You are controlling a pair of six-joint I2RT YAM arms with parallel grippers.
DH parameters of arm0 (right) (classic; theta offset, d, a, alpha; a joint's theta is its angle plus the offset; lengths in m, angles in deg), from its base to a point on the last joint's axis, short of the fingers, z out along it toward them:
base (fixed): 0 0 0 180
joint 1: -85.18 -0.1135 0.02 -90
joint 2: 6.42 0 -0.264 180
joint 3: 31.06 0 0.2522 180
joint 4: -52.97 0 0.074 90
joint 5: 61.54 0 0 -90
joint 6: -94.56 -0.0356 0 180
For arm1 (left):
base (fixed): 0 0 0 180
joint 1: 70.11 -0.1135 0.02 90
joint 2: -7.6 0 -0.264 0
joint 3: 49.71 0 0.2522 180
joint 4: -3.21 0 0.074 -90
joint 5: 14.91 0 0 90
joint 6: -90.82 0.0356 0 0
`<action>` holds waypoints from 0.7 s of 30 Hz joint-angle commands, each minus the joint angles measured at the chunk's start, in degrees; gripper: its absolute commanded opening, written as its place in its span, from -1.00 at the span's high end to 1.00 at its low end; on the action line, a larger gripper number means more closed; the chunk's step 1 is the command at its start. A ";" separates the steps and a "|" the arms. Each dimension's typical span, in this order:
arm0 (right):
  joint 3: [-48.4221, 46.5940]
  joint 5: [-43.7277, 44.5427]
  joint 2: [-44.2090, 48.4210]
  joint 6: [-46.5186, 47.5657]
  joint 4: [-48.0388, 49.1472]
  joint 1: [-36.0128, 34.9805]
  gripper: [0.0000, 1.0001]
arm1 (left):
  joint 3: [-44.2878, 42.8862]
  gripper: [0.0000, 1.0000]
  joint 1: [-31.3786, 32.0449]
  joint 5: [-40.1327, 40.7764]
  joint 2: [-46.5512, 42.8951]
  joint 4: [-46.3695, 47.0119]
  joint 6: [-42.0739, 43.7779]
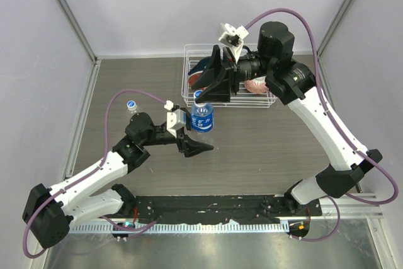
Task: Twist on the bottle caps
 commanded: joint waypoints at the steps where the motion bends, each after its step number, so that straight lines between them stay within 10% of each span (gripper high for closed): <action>1: 0.54 -1.35 1.78 -1.46 3.25 0.04 0.03 | -2.25 0.99 0.26 1.12 -0.39 1.40 0.60; 14: 3.44 0.66 2.57 -2.07 3.25 0.21 0.98 | -2.16 1.00 0.17 4.45 -0.57 2.01 0.08; 21: 6.52 9.97 3.62 0.73 -1.75 1.01 0.98 | -2.86 1.00 -0.80 9.89 -0.66 2.80 -0.63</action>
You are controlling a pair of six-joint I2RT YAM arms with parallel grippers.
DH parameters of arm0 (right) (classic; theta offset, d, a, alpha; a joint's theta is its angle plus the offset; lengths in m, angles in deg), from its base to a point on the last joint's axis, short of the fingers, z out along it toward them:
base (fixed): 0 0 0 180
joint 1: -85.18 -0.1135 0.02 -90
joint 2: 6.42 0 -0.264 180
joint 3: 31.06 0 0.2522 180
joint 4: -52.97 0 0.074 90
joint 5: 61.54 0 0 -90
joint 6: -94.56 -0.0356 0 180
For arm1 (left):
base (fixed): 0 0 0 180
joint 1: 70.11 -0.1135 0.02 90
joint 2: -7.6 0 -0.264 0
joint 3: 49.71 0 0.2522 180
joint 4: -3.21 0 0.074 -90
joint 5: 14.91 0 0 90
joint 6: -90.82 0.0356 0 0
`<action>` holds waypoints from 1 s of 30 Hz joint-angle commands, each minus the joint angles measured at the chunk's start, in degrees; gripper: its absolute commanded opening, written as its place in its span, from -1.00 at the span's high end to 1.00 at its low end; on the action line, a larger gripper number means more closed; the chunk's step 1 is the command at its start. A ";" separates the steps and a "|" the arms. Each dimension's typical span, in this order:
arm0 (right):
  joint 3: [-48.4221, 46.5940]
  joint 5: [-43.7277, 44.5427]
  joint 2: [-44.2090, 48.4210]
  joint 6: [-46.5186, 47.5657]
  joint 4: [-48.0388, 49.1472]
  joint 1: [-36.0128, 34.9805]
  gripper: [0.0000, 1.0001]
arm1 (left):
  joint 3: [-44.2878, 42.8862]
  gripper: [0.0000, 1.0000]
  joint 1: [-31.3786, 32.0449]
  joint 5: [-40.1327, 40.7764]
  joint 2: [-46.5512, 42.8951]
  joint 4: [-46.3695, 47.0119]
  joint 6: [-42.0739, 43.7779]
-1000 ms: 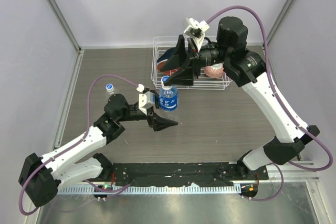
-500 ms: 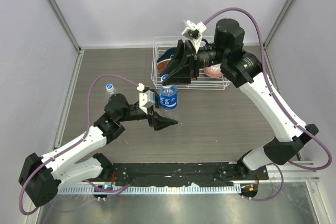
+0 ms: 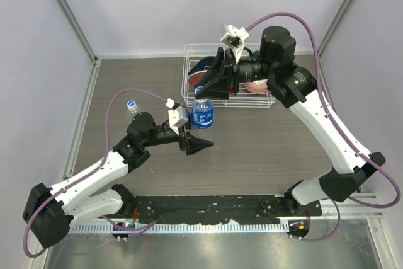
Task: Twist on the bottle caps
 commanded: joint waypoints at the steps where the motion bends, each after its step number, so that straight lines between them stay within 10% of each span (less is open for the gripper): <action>1: 2.00 8.20 1.64 2.59 -6.32 0.26 0.98 | -2.86 1.00 -0.86 5.88 -0.86 5.47 -0.32; 16: 15.26 36.33 10.42 -7.41 -0.28 -2.63 0.99 | -1.81 1.00 -1.31 20.03 0.02 12.06 3.02; 30: 11.32 72.62 5.07 -10.93 -3.77 -21.17 0.99 | -0.23 1.00 -1.39 22.14 -0.77 12.42 2.84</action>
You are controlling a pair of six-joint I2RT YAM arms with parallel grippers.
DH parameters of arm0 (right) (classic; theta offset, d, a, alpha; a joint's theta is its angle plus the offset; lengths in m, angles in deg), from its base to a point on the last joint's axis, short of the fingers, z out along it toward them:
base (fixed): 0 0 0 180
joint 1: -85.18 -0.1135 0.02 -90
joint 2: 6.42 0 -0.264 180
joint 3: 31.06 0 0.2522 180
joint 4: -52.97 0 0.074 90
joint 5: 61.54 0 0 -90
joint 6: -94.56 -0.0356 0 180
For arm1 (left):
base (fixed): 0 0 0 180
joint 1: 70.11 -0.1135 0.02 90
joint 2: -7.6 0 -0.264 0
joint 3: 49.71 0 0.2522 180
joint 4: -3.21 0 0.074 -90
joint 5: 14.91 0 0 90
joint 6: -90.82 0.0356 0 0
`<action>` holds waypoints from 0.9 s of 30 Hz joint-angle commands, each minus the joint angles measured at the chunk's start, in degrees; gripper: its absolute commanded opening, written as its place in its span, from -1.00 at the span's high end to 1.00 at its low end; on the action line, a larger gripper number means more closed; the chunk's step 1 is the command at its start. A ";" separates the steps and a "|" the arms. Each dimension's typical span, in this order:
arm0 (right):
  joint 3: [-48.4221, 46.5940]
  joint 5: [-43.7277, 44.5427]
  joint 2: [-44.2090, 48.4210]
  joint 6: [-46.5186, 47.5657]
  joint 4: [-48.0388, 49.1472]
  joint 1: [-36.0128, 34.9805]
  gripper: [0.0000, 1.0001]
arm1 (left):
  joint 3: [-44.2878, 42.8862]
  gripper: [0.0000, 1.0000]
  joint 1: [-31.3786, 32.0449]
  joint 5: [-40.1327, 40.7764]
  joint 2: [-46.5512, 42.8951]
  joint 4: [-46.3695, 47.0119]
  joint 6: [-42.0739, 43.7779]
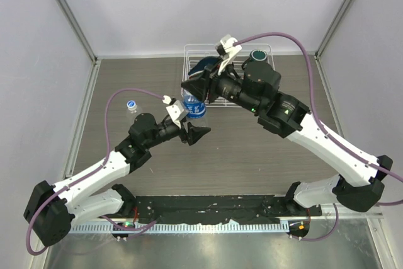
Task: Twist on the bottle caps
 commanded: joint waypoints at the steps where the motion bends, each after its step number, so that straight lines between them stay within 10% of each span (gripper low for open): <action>1: -3.06 19.40 -4.11 -1.84 -12.31 -5.01 0.98 | -1.71 1.00 -1.00 4.49 -2.10 11.50 -0.43; 8: -7.56 42.45 -9.65 0.44 -21.55 -11.16 0.98 | -1.01 0.99 -1.18 4.40 -2.72 10.71 -0.70; 18: -10.10 51.45 -13.43 0.44 -21.55 -14.68 0.91 | -1.18 1.00 -1.53 6.07 -2.81 10.18 -0.79; 22: -14.66 49.34 -13.61 2.11 -20.85 -14.77 0.37 | -0.75 1.00 -1.53 5.63 -2.98 9.92 -0.96; 27: -19.76 47.93 -13.00 3.43 -20.84 -14.77 0.19 | -0.30 1.00 -1.88 5.46 -3.68 9.56 -0.96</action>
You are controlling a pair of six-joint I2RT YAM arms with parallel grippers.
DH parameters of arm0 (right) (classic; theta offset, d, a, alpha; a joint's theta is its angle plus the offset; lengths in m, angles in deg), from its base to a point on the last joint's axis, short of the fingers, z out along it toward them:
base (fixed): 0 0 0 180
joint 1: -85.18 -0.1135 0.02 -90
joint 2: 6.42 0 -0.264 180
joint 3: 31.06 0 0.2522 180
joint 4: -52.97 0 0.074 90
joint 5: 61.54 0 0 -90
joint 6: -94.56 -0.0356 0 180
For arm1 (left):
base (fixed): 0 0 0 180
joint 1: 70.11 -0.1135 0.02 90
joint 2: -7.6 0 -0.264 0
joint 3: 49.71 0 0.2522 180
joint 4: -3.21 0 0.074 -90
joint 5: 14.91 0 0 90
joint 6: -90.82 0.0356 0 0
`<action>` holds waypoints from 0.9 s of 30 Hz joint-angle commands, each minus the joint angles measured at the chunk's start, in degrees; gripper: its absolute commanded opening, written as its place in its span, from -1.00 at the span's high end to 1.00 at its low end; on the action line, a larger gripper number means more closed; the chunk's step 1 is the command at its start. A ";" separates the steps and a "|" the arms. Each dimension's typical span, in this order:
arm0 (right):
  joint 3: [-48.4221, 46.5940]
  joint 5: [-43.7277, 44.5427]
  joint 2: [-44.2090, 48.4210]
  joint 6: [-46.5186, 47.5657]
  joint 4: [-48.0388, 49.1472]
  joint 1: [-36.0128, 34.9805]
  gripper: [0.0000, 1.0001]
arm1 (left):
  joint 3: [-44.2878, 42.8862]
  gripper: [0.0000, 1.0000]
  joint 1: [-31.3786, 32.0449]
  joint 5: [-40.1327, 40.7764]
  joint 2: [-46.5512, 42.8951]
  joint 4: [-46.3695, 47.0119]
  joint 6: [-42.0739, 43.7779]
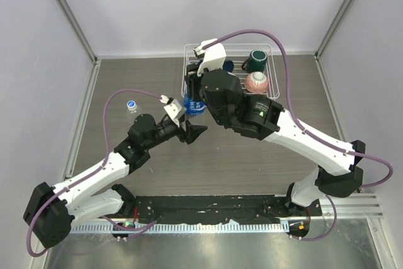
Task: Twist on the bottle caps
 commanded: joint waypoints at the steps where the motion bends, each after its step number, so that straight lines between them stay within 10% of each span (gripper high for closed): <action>1: -5.17 -0.65 -0.10 2.12 -5.85 -0.36 0.10 | -1.55 1.00 -0.87 0.73 -3.38 12.14 0.59; 13: -5.70 -13.72 5.52 3.52 -4.89 0.33 -0.44 | -1.20 1.00 -1.58 -1.20 -4.43 11.09 0.59; 22: -1.32 -76.33 13.43 12.04 -7.00 23.23 -0.56 | -1.02 0.81 -2.02 -11.30 -4.35 9.60 0.68; 27: -2.10 -91.85 10.98 15.22 -6.91 34.07 -0.54 | -1.64 0.86 -2.02 -21.21 -4.17 7.93 1.38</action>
